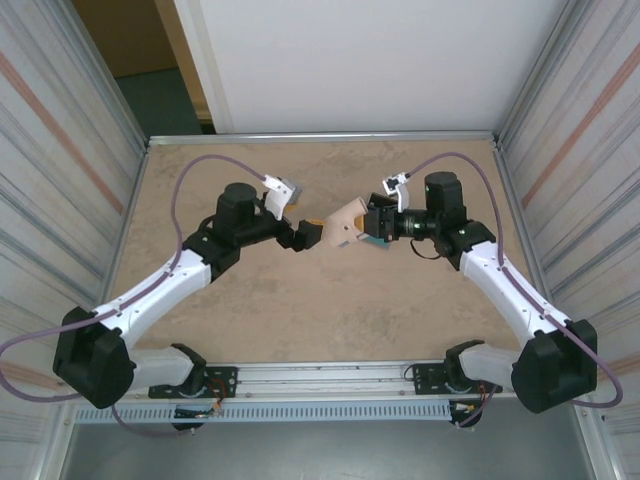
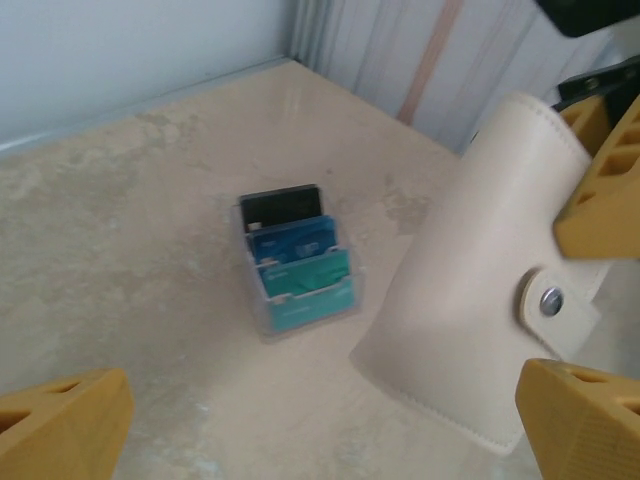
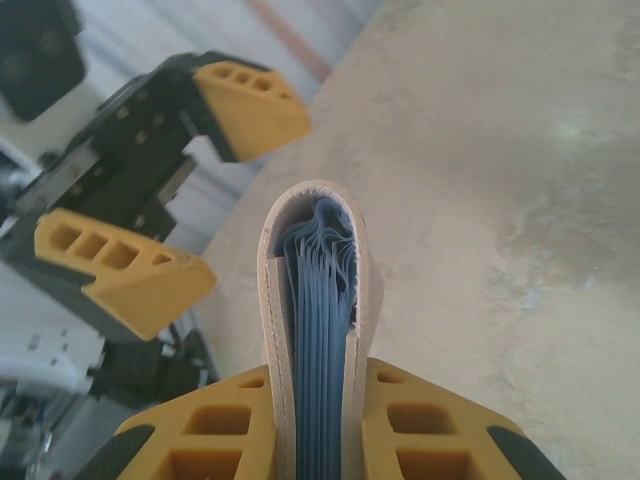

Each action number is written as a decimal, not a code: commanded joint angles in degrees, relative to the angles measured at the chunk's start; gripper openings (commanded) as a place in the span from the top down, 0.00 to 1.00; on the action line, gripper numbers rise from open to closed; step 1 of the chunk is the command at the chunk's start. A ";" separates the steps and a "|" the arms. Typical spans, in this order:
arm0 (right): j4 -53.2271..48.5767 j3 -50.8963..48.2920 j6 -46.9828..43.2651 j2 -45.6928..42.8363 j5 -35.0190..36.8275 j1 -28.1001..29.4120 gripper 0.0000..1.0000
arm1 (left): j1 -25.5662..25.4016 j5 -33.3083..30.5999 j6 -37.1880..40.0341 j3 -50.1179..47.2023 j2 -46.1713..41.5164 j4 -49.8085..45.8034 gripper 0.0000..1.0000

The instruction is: Take the credit cards out of the card holder

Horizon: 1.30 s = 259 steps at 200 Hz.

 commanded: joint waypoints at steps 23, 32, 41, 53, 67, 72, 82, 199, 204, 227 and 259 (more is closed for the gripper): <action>-4.53 3.75 -14.67 -0.68 -14.07 0.11 1.00 | 0.48 20.75 0.16 5.84 0.36 -7.31 0.03; -6.40 4.51 -16.94 -0.63 -15.58 0.20 1.00 | 0.47 23.09 0.82 6.80 1.15 -8.87 0.04; -8.24 5.35 -19.12 -0.44 -16.70 0.28 1.00 | 0.46 25.70 1.33 7.59 1.95 -10.09 0.05; -10.49 6.26 -21.50 -0.35 -18.03 0.29 1.00 | 0.47 29.05 1.63 8.47 2.92 -10.88 0.10; -12.66 7.53 -24.08 -0.04 -19.38 0.29 1.00 | 0.48 32.31 1.48 8.90 4.05 -10.79 0.17; -13.48 8.01 -25.03 0.07 -19.90 0.34 1.00 | 0.42 32.95 1.25 8.95 4.27 -10.85 0.19; -15.22 8.97 -26.83 0.41 -20.88 0.34 1.00 | 0.48 33.72 1.11 8.97 4.70 -10.75 0.23; -12.18 9.58 -23.34 1.45 -15.22 0.35 0.59 | 0.38 32.55 -5.75 6.87 5.98 -4.02 0.95; -10.05 8.83 -20.95 0.78 -13.46 0.42 0.56 | 0.40 31.21 -6.49 6.23 5.73 -3.06 0.96; -0.14 4.43 -9.31 -2.51 -2.96 0.42 0.35 | 0.37 24.21 -11.31 1.35 2.34 5.35 0.98; 15.18 -3.42 11.00 -6.72 11.33 2.25 0.14 | -0.03 13.10 -17.34 -6.63 -2.22 16.78 1.00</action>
